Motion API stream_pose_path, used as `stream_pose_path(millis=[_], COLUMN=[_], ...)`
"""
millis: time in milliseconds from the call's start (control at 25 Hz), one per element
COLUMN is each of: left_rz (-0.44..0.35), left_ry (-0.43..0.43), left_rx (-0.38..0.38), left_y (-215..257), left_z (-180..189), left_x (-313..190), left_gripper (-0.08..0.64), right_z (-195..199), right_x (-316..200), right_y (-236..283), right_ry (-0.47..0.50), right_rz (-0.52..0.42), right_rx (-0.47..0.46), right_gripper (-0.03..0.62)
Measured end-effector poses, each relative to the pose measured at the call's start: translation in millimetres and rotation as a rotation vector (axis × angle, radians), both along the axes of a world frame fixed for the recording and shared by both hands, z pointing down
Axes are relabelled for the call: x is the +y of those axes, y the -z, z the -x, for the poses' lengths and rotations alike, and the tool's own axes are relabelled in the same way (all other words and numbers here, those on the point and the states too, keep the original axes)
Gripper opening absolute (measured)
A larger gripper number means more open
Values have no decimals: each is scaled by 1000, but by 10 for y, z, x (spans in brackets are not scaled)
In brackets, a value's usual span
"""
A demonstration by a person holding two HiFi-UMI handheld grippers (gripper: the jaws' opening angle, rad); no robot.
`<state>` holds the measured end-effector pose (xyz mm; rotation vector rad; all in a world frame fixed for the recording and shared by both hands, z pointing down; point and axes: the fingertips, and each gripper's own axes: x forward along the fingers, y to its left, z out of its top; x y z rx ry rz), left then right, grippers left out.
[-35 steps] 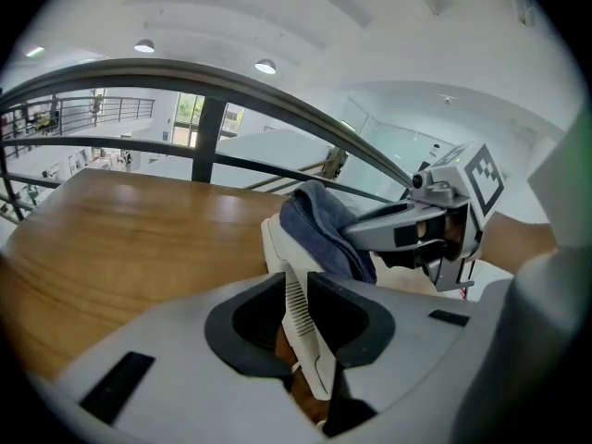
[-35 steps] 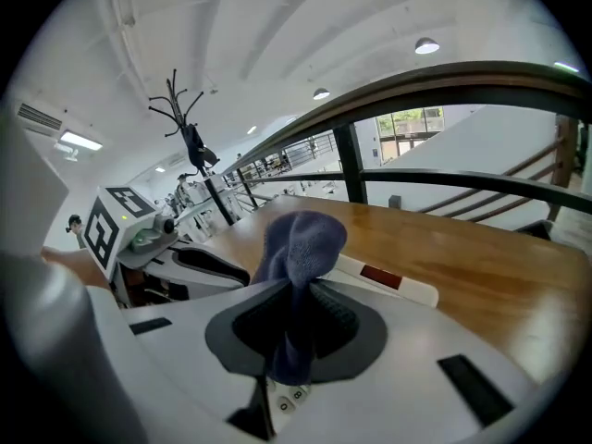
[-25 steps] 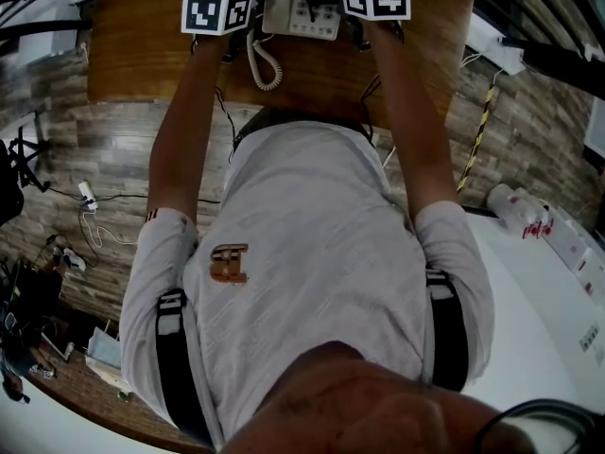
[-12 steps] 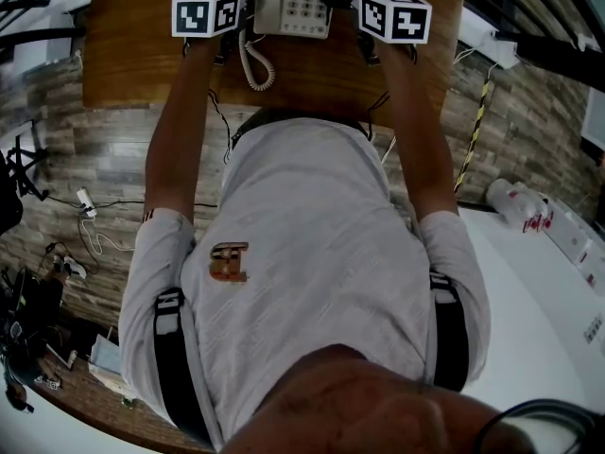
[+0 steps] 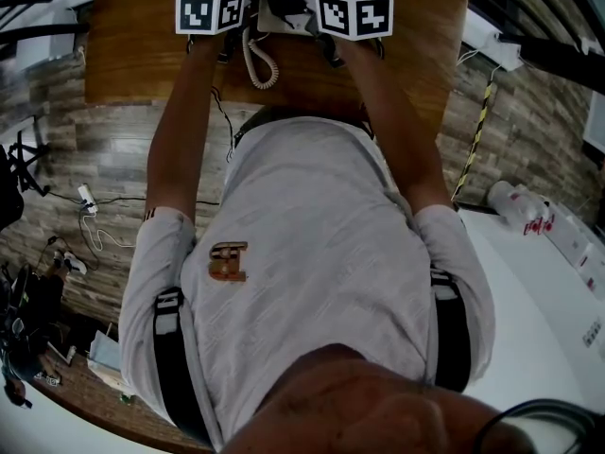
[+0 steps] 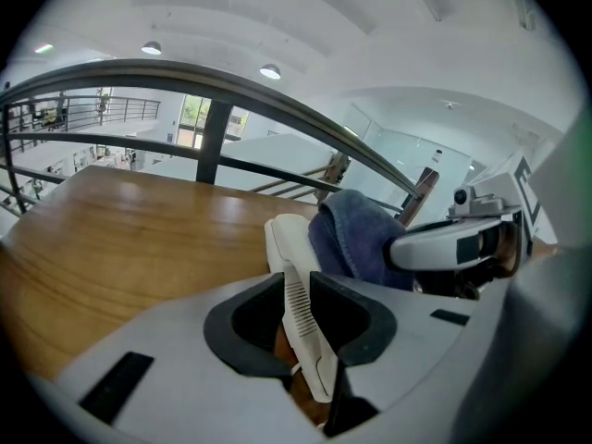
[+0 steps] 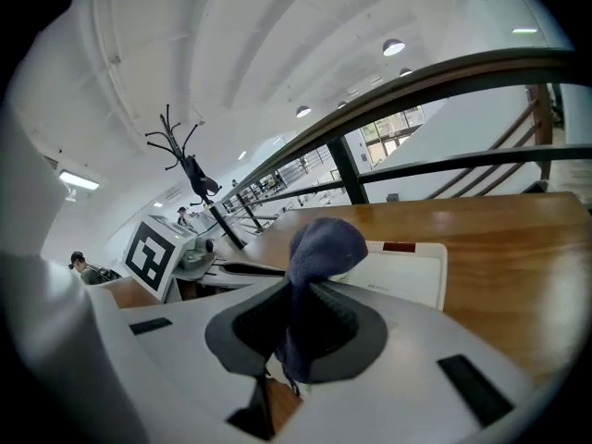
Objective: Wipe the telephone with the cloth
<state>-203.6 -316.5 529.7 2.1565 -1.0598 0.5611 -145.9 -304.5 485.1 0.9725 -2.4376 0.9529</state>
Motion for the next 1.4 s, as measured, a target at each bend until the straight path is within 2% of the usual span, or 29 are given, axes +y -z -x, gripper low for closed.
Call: stream_pose_path(millis=[120,280,760,1000,1160,1400], left_rz=[-2,-8,-6,-7,-9,-11], left_ry=[2,7,2,3,0,5], left_rx=[0,-12,-4,-4,-4,-2], left_y=[2,2,5,-12,2,-3], left_z=[14,60,-44,-50,-49,-40], left_x=[8,-5,10,-4,3,1], left_gripper=[91,91,91,91,91,91], right_z=[39,-35,-836,-1196,-1129,-569], right_x=[-3,-62,4,126,284,572], right_y=[-129,-302,-563,-499,-293,-78], right_ry=[-5,-26,-128,-190,-182,-64], right_rz=[25,33,42,30,-6,-47], right_rx=[14,80,211,218,174,99], right_gripper=[60,60,60,60,60,60])
